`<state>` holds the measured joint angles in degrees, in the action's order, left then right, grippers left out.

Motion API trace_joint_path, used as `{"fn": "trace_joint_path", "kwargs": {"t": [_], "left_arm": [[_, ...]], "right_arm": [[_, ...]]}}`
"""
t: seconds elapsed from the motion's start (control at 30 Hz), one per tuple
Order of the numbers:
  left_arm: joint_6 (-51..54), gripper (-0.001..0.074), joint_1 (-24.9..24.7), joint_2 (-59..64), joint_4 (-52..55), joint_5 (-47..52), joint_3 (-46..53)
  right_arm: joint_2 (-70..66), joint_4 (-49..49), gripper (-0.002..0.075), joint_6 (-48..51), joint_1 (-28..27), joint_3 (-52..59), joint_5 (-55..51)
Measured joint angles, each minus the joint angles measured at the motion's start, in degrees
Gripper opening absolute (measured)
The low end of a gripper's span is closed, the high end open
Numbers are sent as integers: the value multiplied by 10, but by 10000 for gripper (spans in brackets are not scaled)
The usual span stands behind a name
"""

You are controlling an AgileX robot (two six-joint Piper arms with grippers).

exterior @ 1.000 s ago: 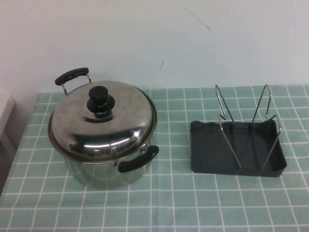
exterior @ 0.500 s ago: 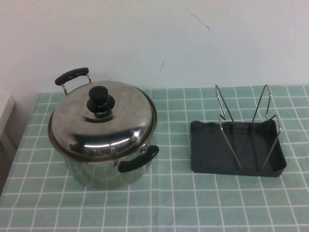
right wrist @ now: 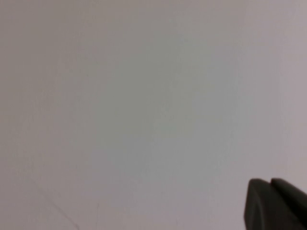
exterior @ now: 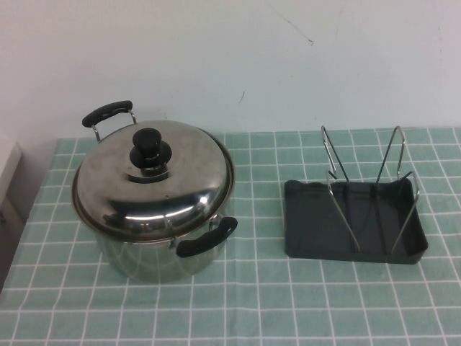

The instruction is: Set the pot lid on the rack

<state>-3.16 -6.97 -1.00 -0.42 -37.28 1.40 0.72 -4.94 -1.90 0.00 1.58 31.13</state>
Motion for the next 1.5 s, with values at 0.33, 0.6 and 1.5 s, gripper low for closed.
{"fn": "trace_joint_path", "kwargs": {"t": [0.33,0.6,1.5], "left_arm": [[-24,-2,0,56,-125,338,-179],[-52,-2,-6,266,-172,417,-282],[-124,688,-128,883,62,-32,-410]], "right_arm": [[-9,-4,-3,36,0,-108,-311],[-57,-14,-3,49,0,-115,-350],[-63,-15,-3,55,0,-115,-396]]}}
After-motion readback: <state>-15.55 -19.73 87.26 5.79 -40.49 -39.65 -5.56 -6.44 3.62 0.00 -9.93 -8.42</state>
